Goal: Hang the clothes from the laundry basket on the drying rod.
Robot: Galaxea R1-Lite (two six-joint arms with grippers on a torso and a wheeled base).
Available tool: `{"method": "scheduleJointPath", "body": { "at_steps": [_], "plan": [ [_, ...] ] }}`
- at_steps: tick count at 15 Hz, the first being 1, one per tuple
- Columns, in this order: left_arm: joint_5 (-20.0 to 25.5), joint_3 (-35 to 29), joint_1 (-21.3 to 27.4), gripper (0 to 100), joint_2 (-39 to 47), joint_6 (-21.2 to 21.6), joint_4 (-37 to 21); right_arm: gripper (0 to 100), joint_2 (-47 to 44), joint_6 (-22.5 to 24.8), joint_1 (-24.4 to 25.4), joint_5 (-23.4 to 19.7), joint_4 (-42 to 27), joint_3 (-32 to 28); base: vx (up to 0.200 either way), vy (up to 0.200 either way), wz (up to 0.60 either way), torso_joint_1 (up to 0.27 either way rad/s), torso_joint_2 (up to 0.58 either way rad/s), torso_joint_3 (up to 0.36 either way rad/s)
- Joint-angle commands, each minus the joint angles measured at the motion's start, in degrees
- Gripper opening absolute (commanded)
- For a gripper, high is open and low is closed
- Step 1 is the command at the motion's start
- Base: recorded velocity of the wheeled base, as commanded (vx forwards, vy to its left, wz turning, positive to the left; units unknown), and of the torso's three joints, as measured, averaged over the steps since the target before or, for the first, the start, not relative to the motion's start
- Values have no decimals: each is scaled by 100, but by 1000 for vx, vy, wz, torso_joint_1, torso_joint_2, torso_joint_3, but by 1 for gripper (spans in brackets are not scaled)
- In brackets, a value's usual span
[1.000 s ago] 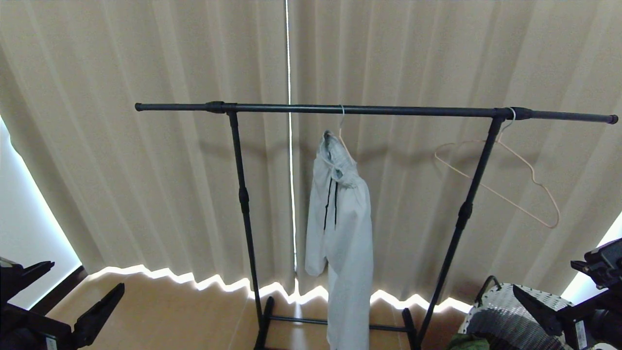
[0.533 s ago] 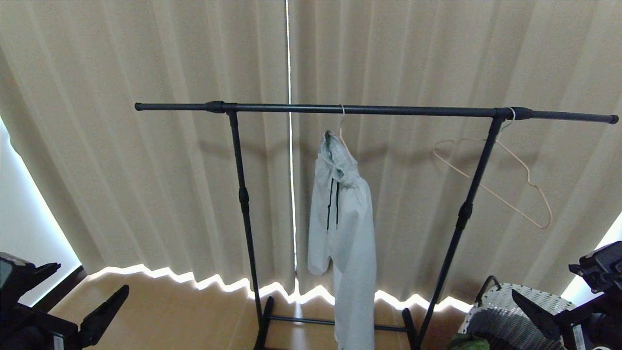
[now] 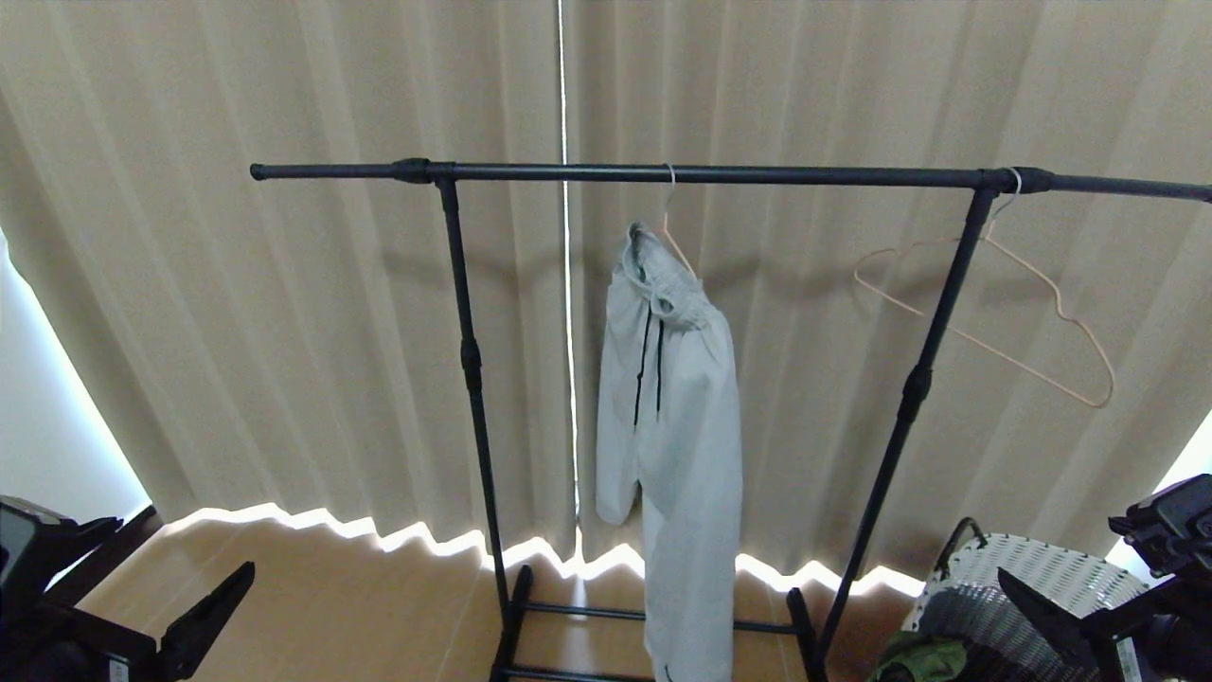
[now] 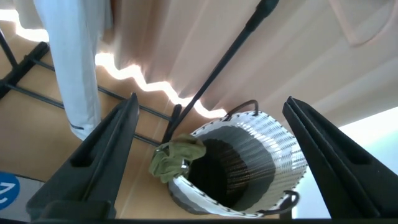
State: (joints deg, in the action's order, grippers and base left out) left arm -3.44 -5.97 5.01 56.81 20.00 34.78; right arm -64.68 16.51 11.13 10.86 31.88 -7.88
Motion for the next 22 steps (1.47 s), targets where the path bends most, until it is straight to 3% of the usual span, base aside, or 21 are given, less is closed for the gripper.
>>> {"method": "scheduleJointPath", "body": {
  "at_steps": [1,16,22],
  "plan": [
    [1,0,0,100,6,12,2,100,-9,2,3,4,3,14,0,0,0,-232,486,261],
    [1,8,9,100,-82,21,2,100,8,2,3,4,3,49,0,0,0,-207,470,257],
    [1,17,9,100,-100,21,11,100,0,-7,3,-5,3,58,0,0,0,-45,123,69]
  ]
}}
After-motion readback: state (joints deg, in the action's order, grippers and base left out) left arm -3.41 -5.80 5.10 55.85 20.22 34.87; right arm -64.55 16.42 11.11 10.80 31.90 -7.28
